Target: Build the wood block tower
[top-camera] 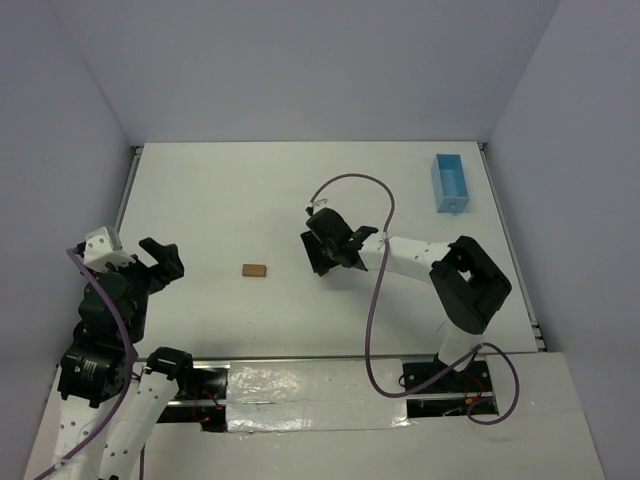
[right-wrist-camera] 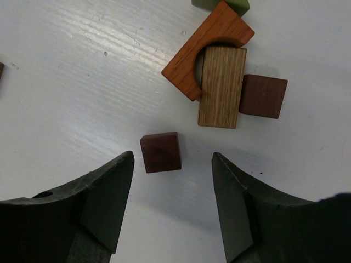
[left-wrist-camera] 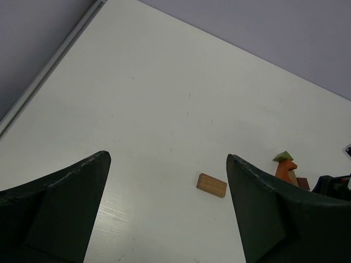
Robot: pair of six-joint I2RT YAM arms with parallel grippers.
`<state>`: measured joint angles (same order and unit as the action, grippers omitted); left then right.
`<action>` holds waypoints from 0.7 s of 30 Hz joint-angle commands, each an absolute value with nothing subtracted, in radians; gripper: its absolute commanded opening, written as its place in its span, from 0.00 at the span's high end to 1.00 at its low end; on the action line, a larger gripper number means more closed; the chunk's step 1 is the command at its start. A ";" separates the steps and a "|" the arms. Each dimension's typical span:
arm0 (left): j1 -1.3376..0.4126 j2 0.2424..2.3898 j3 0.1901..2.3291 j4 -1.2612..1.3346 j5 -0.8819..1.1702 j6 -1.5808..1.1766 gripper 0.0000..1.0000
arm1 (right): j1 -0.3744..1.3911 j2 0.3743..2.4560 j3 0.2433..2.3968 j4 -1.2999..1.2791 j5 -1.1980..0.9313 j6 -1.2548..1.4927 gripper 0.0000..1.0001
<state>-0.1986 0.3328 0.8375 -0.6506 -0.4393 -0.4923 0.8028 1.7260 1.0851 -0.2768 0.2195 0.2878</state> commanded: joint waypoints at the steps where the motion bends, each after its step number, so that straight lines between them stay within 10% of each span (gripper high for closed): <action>1: -0.195 0.342 0.836 -0.597 -0.419 -0.462 0.00 | 0.813 1.753 1.095 -0.196 0.235 0.318 0.36; 21: -0.195 0.353 0.836 -0.589 -0.399 -0.453 0.01 | 0.862 1.832 1.138 -0.224 0.275 0.321 0.56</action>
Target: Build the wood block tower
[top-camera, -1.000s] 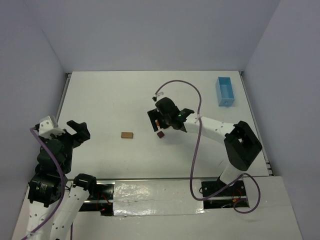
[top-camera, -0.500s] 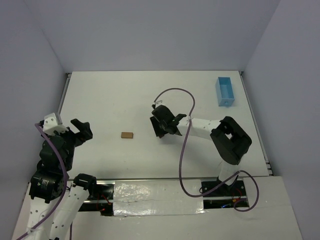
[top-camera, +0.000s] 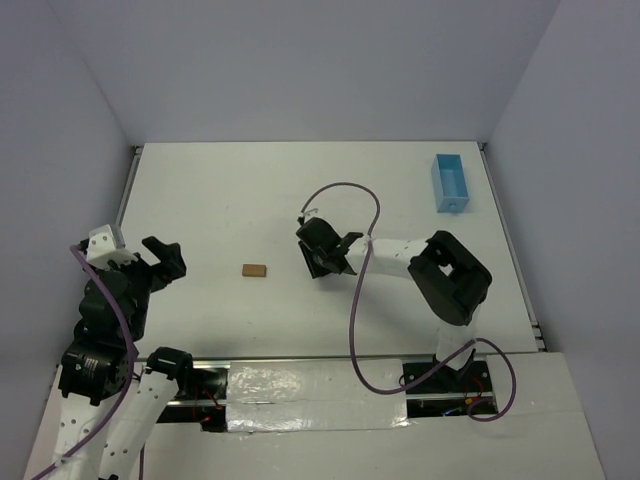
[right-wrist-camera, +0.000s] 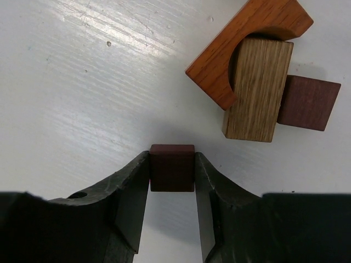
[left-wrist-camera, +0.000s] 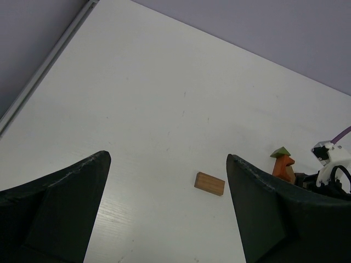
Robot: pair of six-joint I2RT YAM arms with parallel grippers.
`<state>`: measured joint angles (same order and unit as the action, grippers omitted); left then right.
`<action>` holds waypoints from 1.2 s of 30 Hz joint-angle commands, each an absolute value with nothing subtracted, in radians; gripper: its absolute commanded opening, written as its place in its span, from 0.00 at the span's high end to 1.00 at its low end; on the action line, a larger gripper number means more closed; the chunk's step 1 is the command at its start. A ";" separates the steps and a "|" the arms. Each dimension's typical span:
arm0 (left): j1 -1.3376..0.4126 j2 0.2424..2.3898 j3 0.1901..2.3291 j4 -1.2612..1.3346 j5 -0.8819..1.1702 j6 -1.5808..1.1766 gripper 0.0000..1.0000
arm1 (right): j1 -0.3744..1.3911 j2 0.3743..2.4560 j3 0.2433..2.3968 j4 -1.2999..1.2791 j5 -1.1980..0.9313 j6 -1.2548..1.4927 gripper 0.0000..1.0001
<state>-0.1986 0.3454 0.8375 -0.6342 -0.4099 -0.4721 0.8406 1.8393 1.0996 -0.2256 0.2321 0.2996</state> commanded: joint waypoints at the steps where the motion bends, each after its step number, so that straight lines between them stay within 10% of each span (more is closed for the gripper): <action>1: -0.195 0.354 0.835 -0.589 -0.397 -0.453 0.01 | 0.868 1.829 1.143 -0.229 0.293 0.330 0.58; 6: -0.195 0.353 0.836 -0.591 -0.402 -0.454 0.01 | 0.923 1.818 1.207 -0.316 0.393 0.495 0.69; 36: -0.193 0.308 0.850 -0.629 -0.485 -0.486 0.00 | 1.121 2.284 1.894 -0.583 0.592 0.897 0.66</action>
<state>-0.1974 0.3218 0.8375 -0.6552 -0.4847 -0.4782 1.1053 2.2551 1.8259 -0.5507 0.5468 0.8772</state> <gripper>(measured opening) 0.995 0.420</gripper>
